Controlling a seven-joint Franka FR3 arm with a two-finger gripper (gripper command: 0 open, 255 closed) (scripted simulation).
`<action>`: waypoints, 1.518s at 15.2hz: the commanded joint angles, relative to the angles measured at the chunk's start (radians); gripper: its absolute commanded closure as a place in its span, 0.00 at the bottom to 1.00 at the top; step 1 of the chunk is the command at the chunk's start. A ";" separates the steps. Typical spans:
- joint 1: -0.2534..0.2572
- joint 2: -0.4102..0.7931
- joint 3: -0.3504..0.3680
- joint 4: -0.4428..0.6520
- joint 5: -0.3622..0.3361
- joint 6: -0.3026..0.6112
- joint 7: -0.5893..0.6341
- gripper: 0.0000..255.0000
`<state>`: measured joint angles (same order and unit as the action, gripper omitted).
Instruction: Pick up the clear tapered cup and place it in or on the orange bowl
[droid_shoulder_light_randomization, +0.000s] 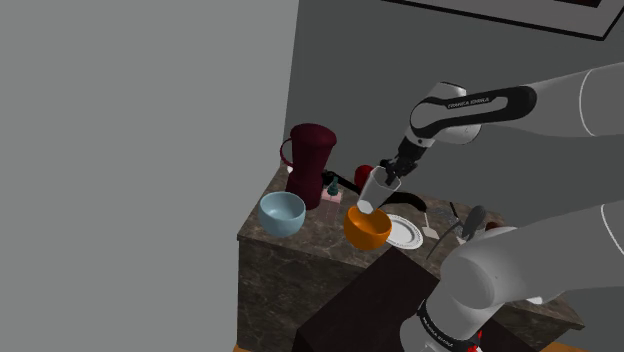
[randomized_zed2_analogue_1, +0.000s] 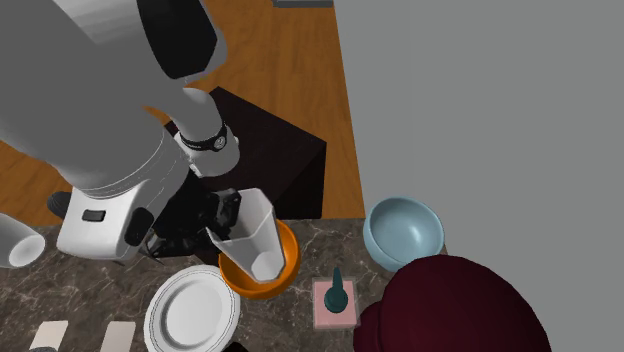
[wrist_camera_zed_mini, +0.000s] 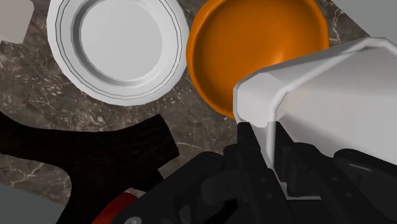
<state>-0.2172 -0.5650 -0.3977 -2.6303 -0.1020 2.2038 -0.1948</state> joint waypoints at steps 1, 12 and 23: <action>0.002 0.017 -0.008 -0.023 0.000 0.041 -0.005 1.00; 0.002 0.017 -0.008 -0.023 0.000 0.041 -0.005 0.00; -0.012 -0.055 0.015 0.057 -0.005 -0.110 0.004 0.00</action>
<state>-0.2287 -0.6184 -0.3827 -2.5745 -0.1071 2.0969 -0.1904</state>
